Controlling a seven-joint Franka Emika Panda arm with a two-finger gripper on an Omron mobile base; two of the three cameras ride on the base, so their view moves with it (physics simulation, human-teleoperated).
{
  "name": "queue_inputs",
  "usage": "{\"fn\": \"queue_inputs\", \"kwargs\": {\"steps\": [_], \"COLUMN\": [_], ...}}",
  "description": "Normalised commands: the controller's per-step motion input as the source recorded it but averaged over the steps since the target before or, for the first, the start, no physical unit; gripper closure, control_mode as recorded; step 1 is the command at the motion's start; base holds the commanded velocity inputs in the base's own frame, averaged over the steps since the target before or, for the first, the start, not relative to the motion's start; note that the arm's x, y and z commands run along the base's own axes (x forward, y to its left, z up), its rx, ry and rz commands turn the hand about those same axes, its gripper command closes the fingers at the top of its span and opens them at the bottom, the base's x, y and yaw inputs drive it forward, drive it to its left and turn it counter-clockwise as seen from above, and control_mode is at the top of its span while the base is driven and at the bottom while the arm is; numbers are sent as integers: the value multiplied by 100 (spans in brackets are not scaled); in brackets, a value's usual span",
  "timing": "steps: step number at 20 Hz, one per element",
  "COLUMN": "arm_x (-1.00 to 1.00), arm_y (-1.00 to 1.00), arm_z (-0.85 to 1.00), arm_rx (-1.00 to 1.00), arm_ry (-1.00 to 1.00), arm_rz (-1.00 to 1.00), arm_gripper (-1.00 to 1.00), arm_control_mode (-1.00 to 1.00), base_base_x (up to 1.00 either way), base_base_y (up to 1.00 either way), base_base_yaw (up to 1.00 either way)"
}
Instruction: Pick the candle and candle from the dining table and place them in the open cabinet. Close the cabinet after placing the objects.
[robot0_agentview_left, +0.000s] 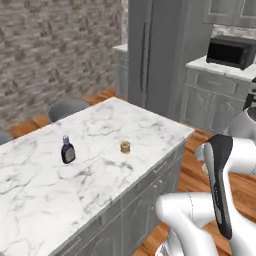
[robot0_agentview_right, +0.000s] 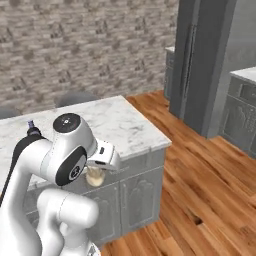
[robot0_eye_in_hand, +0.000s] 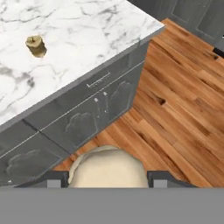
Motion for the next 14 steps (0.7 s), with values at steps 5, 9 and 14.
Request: {"fn": "queue_inputs", "kwargs": {"steps": [5, 9, 14], "arm_x": [0, 0, 0], "arm_y": [0, 0, 0], "arm_z": [0, 0, 0], "arm_rx": [0, 0, 0], "arm_ry": [0, 0, 0], "arm_rz": [0, 0, 0], "arm_gripper": [100, 100, 100], "arm_control_mode": [100, 100, 100], "base_base_x": [-6, -3, 0], "base_base_y": [0, 0, 0], "base_base_yaw": [-47, -47, -48]}}
